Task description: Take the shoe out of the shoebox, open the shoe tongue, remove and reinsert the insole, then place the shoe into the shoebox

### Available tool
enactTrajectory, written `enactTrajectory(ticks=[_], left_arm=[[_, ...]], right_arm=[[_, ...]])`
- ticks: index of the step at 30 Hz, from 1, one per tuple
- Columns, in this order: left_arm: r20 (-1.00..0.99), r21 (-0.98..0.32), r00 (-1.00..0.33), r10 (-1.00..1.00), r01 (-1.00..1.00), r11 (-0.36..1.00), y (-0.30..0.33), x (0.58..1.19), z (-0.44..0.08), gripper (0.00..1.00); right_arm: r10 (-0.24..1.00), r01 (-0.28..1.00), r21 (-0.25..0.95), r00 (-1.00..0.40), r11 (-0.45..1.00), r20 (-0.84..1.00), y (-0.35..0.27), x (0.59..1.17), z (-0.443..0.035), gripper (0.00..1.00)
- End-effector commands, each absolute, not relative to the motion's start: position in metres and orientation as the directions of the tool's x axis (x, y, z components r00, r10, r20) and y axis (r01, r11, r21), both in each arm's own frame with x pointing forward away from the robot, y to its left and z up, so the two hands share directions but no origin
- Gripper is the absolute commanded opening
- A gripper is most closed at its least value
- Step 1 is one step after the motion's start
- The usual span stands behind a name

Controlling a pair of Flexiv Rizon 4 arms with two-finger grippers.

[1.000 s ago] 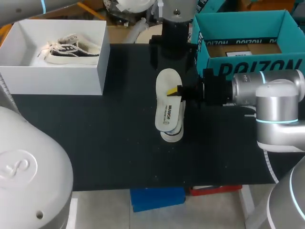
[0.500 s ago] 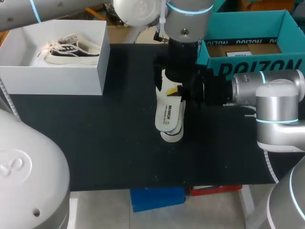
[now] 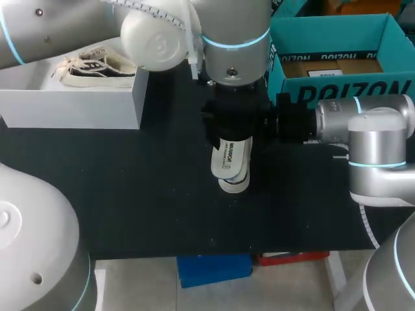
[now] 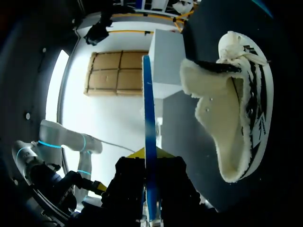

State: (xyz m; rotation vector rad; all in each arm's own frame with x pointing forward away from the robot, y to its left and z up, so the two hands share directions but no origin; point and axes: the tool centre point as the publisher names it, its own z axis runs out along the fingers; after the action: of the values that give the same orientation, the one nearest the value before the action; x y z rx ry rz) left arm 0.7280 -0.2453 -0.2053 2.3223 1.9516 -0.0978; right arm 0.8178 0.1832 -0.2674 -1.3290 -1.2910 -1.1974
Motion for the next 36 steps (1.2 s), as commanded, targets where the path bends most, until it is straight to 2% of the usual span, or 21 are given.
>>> enactTrajectory(ticks=[1,6,36], left_arm=[[-0.631,0.182,0.192,0.752,0.978,-0.096,-0.2,0.725,-0.21,1.0],[-0.864,0.165,0.162,0.476,0.986,-0.036,-0.174,0.733,-0.228,1.0],[-0.864,0.165,0.162,0.476,0.986,-0.036,-0.174,0.733,-0.228,1.0]], right_arm=[[0.126,0.998,0.022,-0.015,-0.051,0.992,0.184,0.817,-0.268,0.0],[0.126,0.998,0.022,-0.015,-0.051,0.992,0.184,0.817,-0.268,0.0],[0.126,0.998,0.022,-0.015,-0.051,0.992,0.184,0.817,-0.268,0.0]])
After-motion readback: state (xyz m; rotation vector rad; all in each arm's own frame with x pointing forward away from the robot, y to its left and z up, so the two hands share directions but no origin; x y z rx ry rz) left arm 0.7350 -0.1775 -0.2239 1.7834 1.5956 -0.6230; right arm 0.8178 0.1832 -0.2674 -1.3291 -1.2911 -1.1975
